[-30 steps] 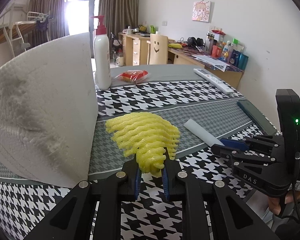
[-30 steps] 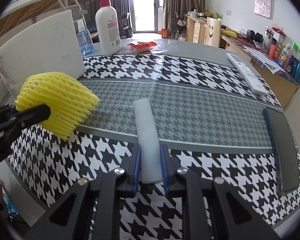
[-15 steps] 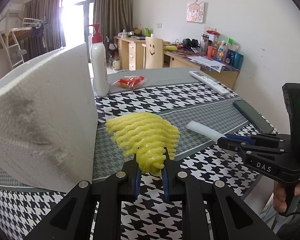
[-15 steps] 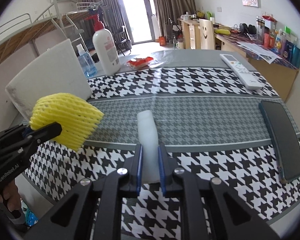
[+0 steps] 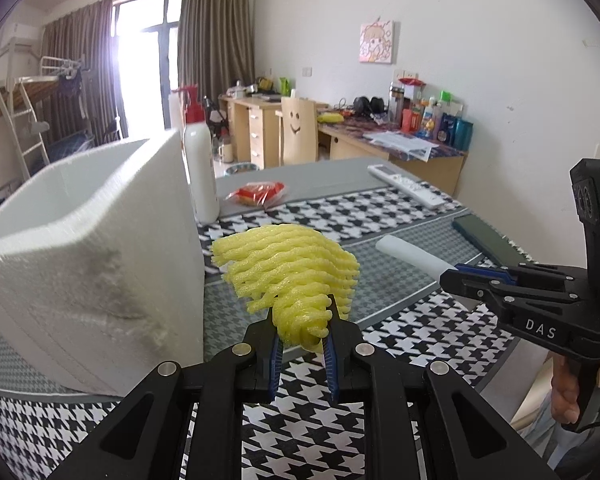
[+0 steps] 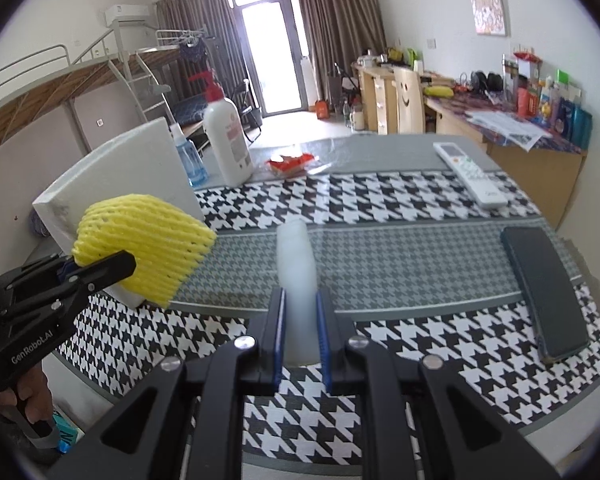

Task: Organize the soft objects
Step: 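Carry the foam tube and yellow net with both tools over the white foam box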

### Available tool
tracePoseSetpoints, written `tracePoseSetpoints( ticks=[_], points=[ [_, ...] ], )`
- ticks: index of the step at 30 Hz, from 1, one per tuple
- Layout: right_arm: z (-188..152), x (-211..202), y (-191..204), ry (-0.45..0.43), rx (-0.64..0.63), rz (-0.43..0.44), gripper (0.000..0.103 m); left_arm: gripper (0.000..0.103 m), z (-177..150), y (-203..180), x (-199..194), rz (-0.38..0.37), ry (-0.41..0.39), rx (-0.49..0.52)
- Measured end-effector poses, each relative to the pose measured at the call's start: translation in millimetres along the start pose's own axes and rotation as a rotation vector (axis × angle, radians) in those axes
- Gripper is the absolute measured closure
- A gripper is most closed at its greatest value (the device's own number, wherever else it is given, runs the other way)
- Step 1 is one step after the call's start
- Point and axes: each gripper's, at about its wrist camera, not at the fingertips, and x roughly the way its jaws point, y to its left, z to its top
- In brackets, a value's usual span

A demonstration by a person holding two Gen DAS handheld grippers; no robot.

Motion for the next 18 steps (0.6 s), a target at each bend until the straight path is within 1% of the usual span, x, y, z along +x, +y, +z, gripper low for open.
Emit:
tracePoseSetpoints(
  ticks=[12,18],
  points=[
    [16,-22,9,-0.1,0.015,-0.012,0.085,0.084,14,2,-28,-0.024,-0.095,0.042],
    [23,-30,15,-0.134,0.004,-0.013,0.085,0.084,23,3,-38,-0.027,-0.134,0.057]
  ],
)
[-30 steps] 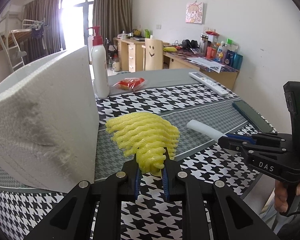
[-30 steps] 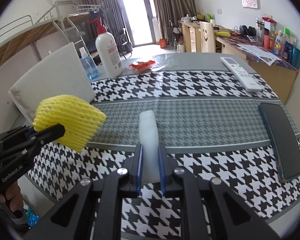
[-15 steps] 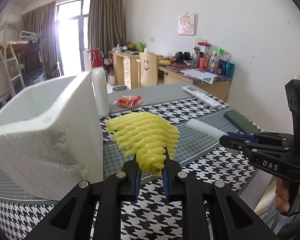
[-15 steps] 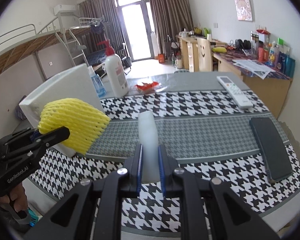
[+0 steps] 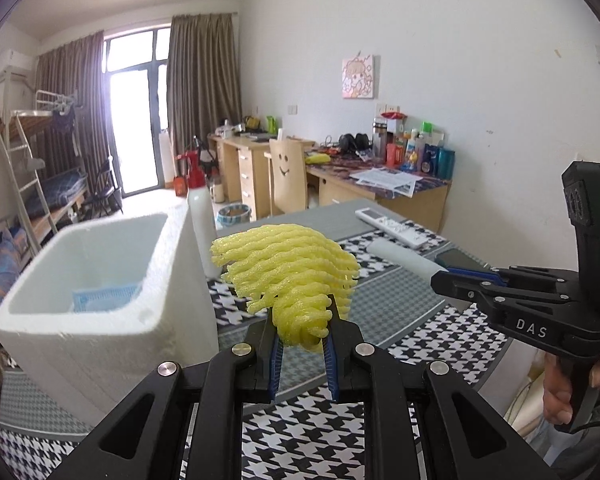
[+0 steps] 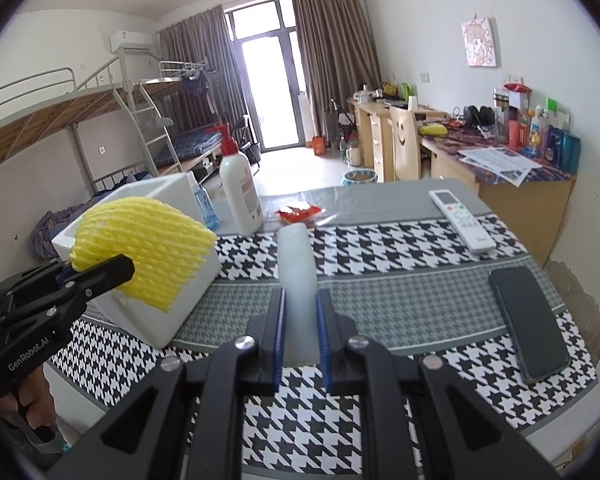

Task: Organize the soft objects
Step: 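Carry the foam tube and yellow net with both tools over the white foam box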

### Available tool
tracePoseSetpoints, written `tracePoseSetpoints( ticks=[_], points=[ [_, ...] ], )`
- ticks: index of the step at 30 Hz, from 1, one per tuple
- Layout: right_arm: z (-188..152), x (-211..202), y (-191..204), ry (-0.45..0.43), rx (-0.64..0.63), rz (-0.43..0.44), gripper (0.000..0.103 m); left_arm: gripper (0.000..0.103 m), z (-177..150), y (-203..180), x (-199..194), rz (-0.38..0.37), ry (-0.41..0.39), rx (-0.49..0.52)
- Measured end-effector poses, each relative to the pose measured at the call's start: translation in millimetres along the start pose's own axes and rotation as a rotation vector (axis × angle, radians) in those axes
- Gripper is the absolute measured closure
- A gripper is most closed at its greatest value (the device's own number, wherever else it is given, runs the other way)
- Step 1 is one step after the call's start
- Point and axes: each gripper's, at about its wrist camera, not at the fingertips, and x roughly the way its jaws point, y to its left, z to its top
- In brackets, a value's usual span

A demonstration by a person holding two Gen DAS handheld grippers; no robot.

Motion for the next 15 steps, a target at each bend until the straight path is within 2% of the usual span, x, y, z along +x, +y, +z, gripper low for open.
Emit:
tracePoseSetpoints(
  ticks=[15],
  points=[
    [19,-15,8,-0.074,-0.023,0.03,0.085,0.084,23,6,-23,0.049,-0.099,0.003]
  ],
)
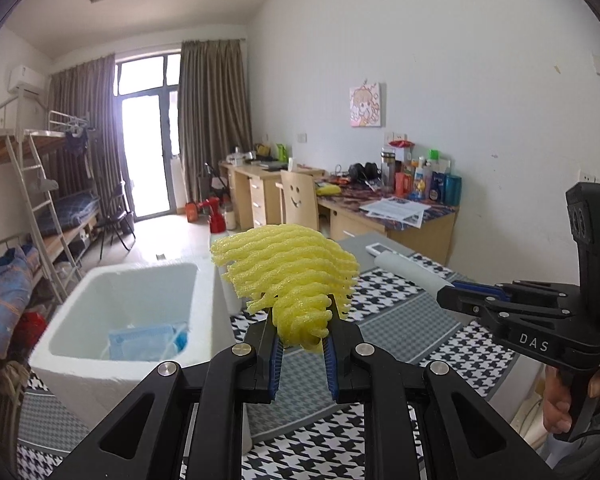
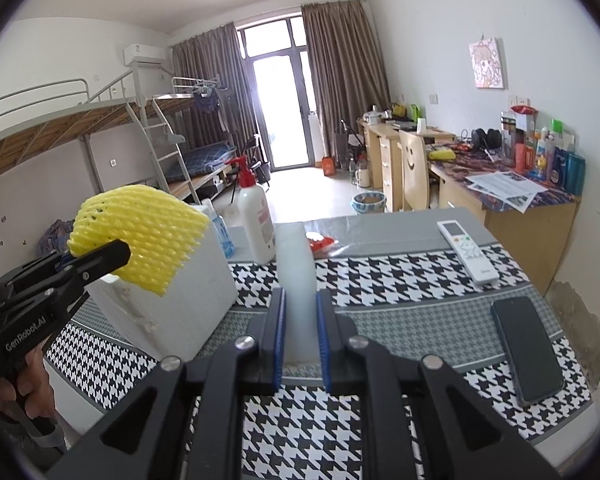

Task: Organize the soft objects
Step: 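Carry the foam tube and yellow net with both tools over the white foam box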

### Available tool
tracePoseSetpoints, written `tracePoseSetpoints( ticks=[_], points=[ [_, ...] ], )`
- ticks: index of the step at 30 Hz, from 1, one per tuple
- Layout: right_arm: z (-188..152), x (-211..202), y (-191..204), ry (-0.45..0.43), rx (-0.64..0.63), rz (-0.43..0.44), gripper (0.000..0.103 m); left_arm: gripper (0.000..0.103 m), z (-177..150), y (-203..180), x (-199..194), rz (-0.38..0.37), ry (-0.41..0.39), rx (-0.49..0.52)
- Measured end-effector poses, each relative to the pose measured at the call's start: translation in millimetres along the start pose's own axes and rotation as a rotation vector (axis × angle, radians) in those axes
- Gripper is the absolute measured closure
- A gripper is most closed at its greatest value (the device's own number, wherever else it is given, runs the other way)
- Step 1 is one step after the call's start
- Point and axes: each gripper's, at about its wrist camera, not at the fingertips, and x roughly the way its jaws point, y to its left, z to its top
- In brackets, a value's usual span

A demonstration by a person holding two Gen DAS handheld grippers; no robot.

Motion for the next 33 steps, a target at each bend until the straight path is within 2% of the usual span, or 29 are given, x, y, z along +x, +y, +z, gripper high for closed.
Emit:
tracePoseSetpoints(
  ticks=[14,33],
  points=[
    [15,4,13,-0.037,-0.033,0.044,0.085,0.084,14,21,-13,0.067,-0.063,-0.026],
    [30,22,46,-0.04,-0.07,0.127,0.085,0.084,15,56,-27,0.169,-0.086,-0.065]
  ],
)
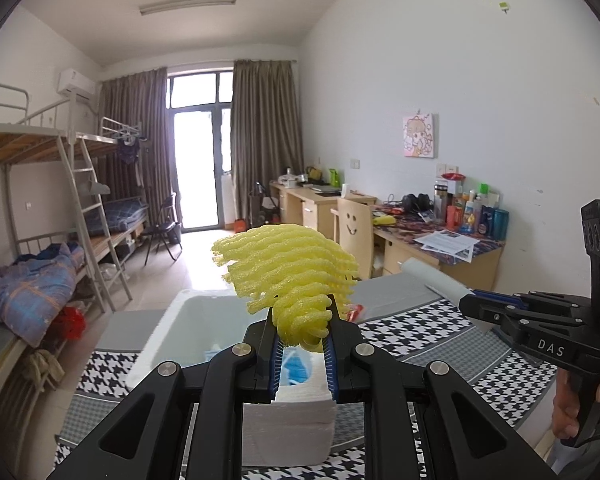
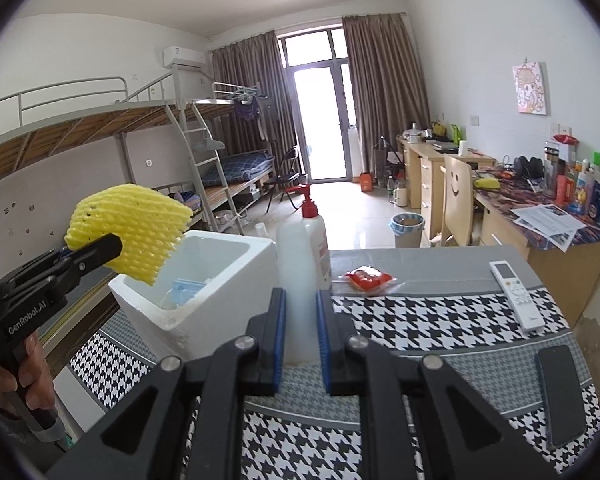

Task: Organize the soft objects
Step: 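Carry the foam tube and yellow net with both tools over the white foam box, then lower the foam tube into the foam box and open the right tool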

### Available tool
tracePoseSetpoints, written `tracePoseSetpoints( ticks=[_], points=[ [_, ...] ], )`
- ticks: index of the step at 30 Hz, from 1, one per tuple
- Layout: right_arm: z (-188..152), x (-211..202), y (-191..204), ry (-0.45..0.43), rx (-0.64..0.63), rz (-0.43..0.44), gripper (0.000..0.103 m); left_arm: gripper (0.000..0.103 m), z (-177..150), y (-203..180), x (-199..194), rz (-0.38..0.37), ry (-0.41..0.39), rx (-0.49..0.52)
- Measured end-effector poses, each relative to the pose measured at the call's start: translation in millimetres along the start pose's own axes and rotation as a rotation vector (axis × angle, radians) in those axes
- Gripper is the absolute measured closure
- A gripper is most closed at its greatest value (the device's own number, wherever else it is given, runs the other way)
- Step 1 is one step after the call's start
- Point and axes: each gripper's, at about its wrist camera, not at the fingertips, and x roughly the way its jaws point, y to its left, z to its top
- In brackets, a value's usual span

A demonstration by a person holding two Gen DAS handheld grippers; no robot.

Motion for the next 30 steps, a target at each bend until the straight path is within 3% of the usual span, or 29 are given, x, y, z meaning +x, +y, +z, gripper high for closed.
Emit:
tracePoseSetpoints(
  ticks=[30],
  points=[
    [24,52,68,0.064,-0.081,0.115,0.085,0.084,-5,61,-18,0.173,-0.007,-0.056]
  ],
)
